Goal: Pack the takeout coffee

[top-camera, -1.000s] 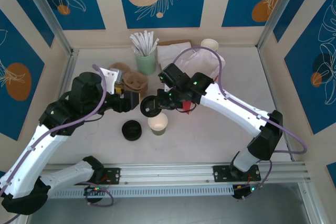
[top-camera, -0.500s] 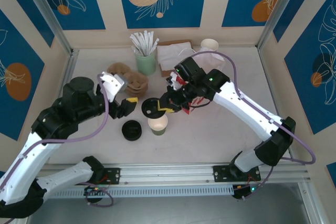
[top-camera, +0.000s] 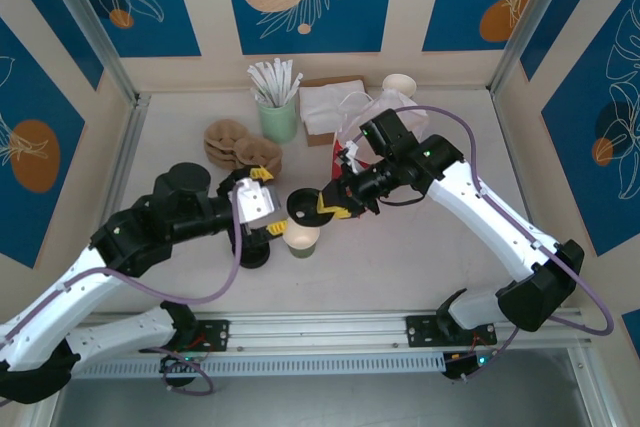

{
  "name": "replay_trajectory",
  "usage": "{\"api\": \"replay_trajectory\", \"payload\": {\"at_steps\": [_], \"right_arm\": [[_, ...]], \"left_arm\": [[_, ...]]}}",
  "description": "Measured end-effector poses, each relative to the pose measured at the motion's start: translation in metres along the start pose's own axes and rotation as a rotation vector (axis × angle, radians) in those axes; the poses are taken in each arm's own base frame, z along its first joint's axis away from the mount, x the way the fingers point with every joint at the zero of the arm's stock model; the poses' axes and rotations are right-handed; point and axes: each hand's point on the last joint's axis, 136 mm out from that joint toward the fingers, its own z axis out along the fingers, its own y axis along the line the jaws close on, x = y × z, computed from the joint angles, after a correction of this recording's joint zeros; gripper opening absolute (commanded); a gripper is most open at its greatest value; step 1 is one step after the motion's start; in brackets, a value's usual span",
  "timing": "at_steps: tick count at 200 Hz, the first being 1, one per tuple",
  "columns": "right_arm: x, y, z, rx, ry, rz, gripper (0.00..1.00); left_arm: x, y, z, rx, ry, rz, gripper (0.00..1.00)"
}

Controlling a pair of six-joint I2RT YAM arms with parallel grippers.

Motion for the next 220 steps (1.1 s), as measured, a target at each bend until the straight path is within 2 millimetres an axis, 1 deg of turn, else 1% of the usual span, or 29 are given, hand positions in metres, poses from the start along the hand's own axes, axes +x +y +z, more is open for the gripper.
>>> {"api": "replay_trajectory", "payload": {"at_steps": [24, 74, 99, 141, 174, 220], "right_arm": [[0.003, 0.001, 0.000, -0.009, 0.017, -0.001, 0.00], [0.005, -0.004, 0.003, 0.005, 0.040, 0.013, 0.00], [0.004, -0.007, 0.006, 0.014, 0.049, 0.024, 0.00], [0.005, -0.006, 0.006, 0.010, 0.057, 0.024, 0.00], [0.008, -0.005, 0.007, 0.008, 0.066, 0.020, 0.00], [0.007, -0.006, 0.012, 0.017, 0.079, 0.028, 0.00]], "left_arm": [[0.011, -0.009, 0.008, 0.030, 0.014, 0.078, 0.83], [0.006, -0.014, 0.009, 0.057, -0.020, 0.163, 0.62], [0.004, -0.017, 0.010, 0.074, -0.031, 0.182, 0.59], [0.003, -0.021, 0.013, 0.103, -0.042, 0.202, 0.56], [0.004, -0.025, 0.017, 0.126, -0.042, 0.212, 0.47], [0.006, -0.029, 0.019, 0.155, -0.038, 0.216, 0.44]]}}
